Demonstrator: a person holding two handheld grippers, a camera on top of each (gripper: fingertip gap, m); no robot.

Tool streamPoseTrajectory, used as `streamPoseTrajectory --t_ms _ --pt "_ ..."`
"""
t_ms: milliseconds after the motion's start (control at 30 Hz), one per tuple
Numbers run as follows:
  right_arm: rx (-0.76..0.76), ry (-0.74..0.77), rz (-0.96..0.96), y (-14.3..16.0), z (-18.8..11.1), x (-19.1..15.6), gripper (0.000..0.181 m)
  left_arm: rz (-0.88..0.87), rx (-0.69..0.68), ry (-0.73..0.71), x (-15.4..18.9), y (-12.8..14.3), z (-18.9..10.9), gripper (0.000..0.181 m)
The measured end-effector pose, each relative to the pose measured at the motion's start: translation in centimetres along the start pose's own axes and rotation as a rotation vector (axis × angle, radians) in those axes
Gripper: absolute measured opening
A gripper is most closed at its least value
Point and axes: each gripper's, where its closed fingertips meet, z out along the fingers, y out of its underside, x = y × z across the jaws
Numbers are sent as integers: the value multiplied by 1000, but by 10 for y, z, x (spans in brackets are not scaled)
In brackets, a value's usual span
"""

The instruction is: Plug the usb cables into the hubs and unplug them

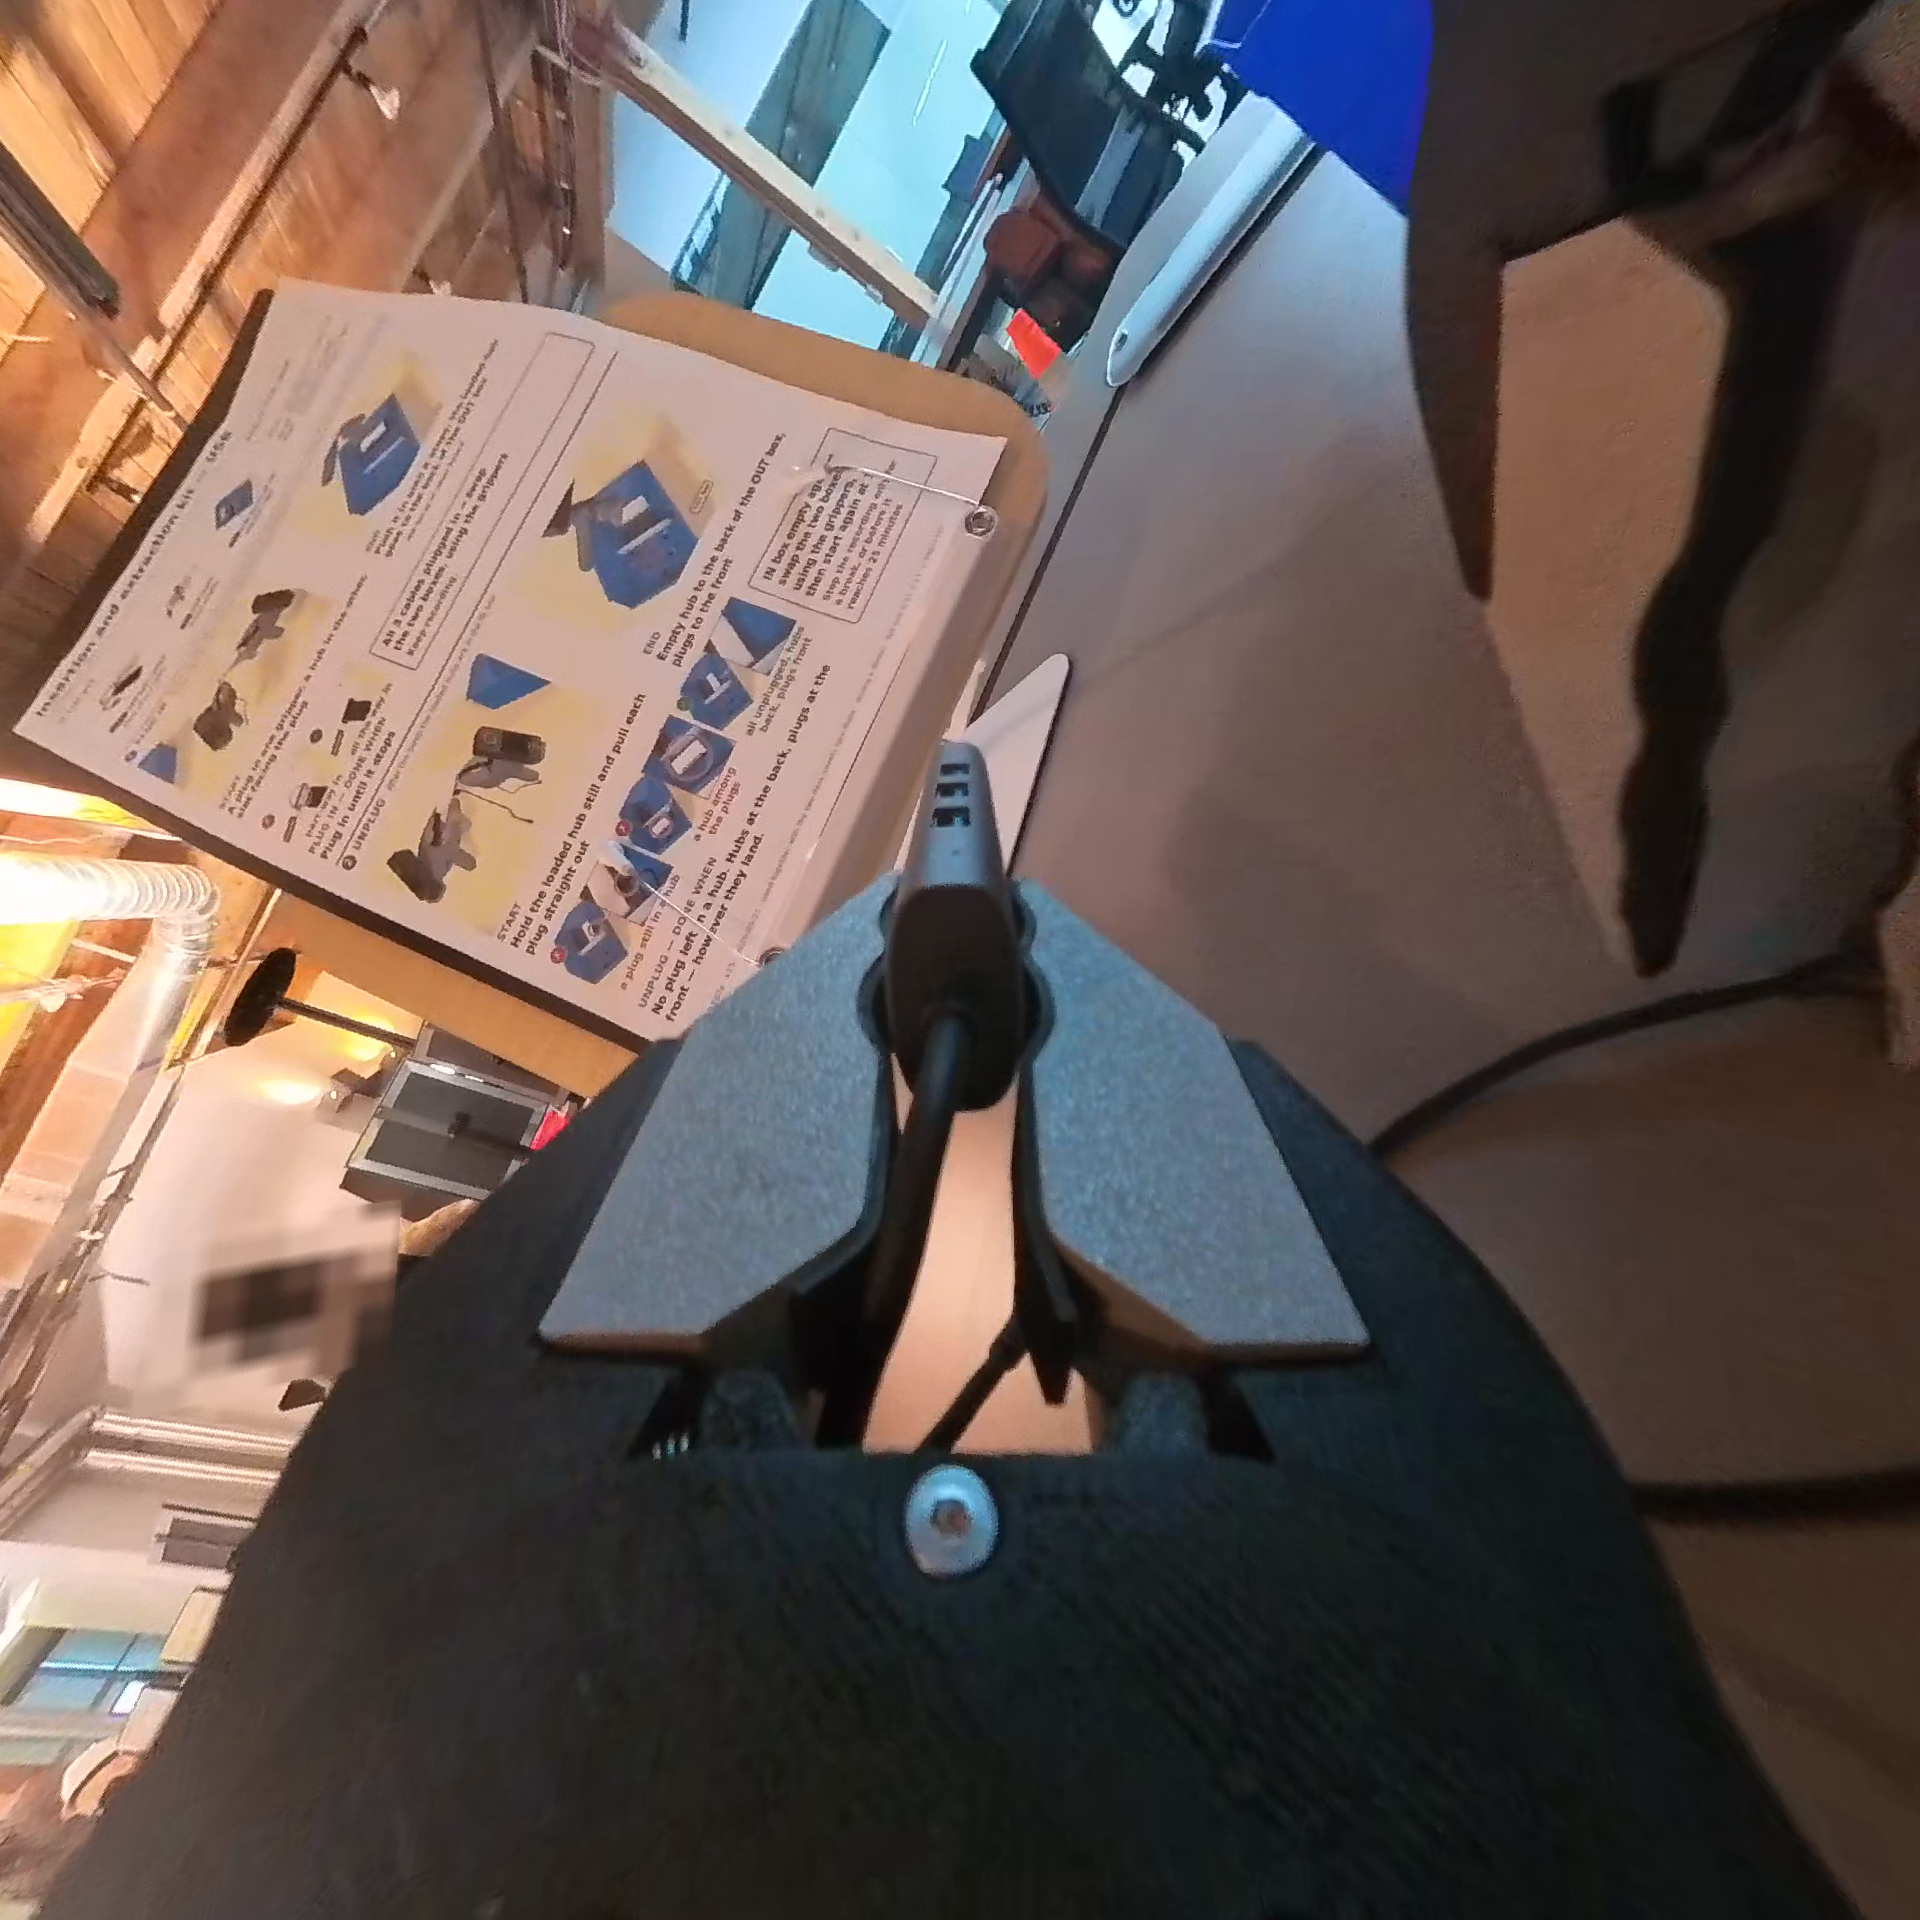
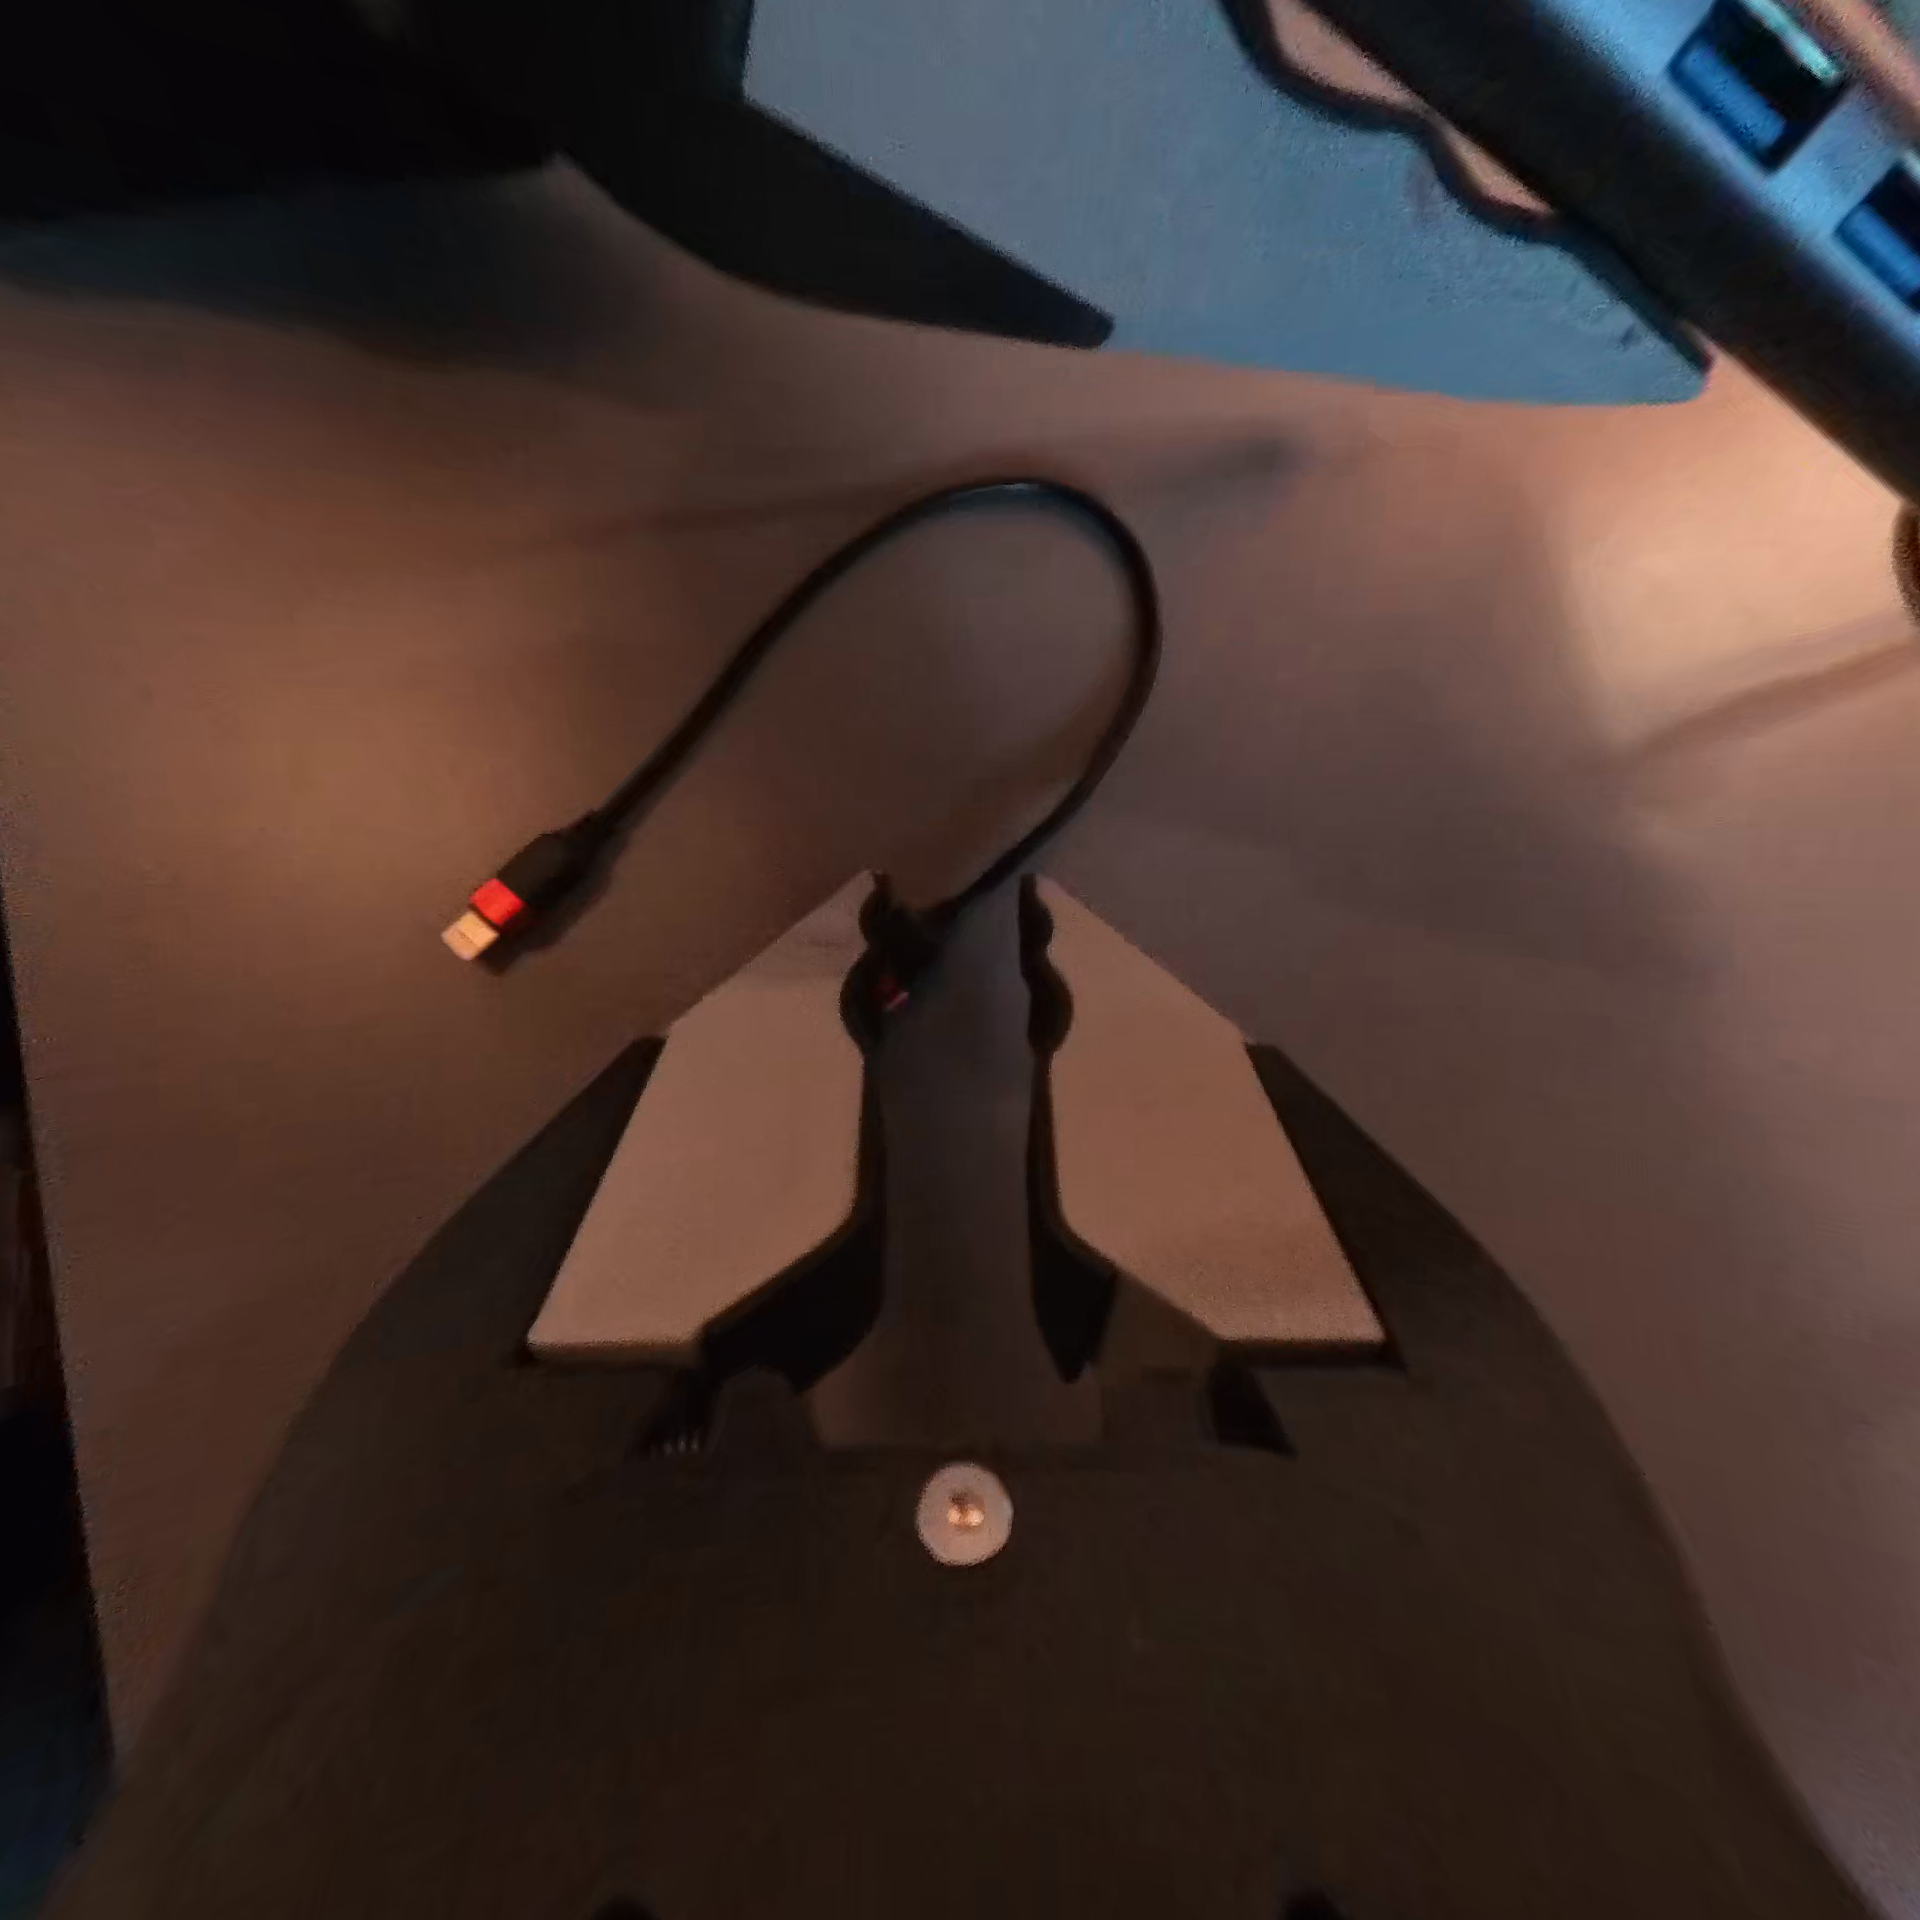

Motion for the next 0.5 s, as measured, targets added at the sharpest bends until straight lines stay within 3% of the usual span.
streamPoseTrajectory --t_ms 67,167,500 --pt "-32 27 -4 6 -3 6 13 5 -8 1 0 2 1 15" --pt "-46 28 53 12 -9 13 25 10 -13 3 1 2 1 15" --pt "29 4 167 10 -49 30 23 34 28 32 8 -5 0 15"
